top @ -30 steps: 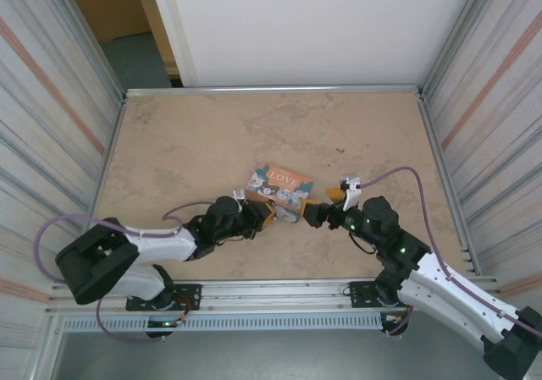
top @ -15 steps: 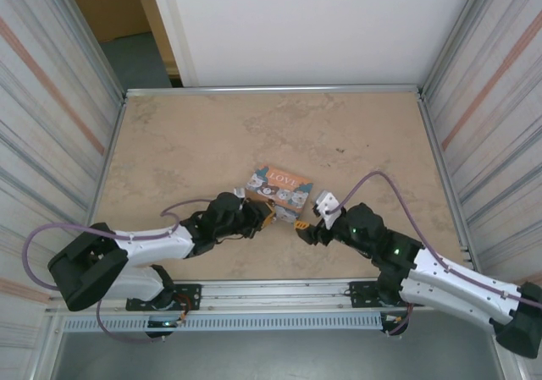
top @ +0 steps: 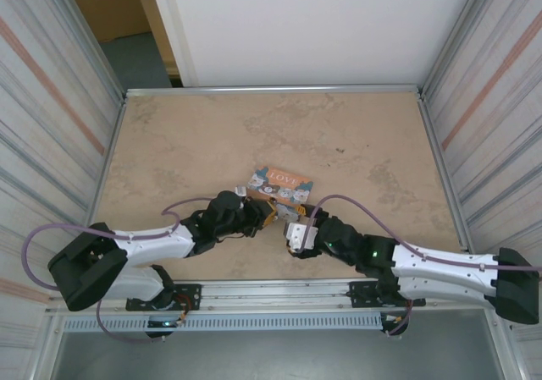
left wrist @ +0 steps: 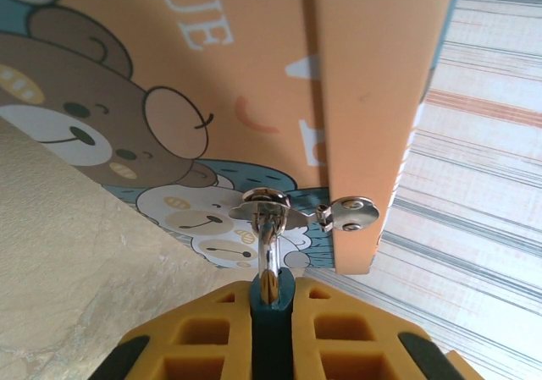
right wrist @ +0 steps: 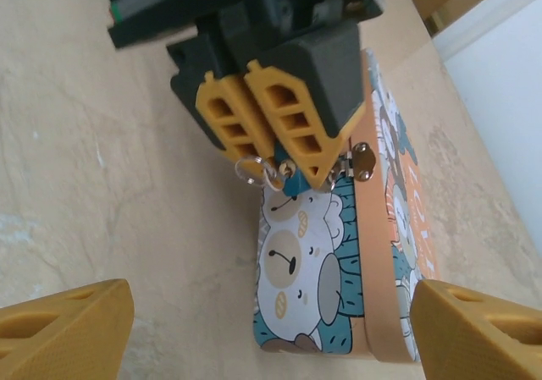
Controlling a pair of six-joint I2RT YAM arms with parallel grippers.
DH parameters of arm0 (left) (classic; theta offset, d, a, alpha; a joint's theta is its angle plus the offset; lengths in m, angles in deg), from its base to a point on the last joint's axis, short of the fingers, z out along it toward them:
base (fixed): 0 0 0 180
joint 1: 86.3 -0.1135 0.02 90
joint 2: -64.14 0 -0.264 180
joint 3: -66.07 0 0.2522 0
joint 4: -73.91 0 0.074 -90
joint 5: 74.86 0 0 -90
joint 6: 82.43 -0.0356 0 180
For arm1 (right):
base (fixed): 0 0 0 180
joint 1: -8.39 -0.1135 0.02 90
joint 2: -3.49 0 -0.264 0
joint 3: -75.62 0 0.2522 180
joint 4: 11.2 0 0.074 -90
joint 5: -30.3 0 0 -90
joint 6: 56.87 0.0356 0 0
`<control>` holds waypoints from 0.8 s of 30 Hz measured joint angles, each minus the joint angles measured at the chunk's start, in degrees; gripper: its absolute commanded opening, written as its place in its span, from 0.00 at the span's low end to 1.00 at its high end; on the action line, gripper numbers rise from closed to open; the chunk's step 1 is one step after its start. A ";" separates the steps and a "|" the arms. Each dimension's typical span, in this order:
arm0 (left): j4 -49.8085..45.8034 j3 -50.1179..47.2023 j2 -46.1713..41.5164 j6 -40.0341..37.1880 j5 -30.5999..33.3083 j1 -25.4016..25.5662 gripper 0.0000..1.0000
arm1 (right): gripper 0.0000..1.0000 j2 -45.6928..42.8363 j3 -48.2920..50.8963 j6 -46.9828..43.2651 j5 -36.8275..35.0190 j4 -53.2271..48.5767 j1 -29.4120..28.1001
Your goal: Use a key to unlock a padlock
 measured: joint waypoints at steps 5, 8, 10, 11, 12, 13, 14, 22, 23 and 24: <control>0.26 0.57 1.09 0.20 -0.52 0.02 0.00 | 0.78 4.85 0.00 -4.26 -1.05 3.02 0.00; 0.96 0.79 2.03 0.39 -0.87 0.02 0.00 | 0.74 7.30 0.00 -5.68 -1.09 5.40 0.00; 1.64 0.81 2.67 0.63 -1.03 0.02 0.00 | 0.70 8.94 -0.11 -6.43 -1.07 7.08 0.00; 1.92 0.81 2.99 0.72 -1.07 0.04 0.00 | 0.68 10.05 -0.31 -6.86 -1.05 7.85 0.00; 2.01 0.83 3.26 0.83 -1.11 0.07 0.00 | 0.66 10.80 -0.55 -7.04 -1.05 8.20 0.00; 2.10 0.83 3.54 0.98 -1.31 0.07 0.00 | 0.63 11.63 -0.87 -7.28 -1.05 8.68 0.00; 2.14 0.83 3.78 1.14 -1.42 0.07 0.00 | 0.60 12.39 -1.22 -7.72 -1.03 9.18 0.00; 3.43 0.85 4.59 1.75 -1.53 0.07 0.00 | 0.41 15.08 -2.38 -8.17 -0.79 12.31 0.26; 3.48 0.85 4.59 1.75 -1.53 0.07 0.00 | 0.39 15.30 -2.45 -8.20 -0.79 12.48 0.26; 3.50 0.85 4.59 1.77 -1.53 0.07 0.00 | 0.37 15.45 -2.47 -8.17 -0.79 12.48 0.26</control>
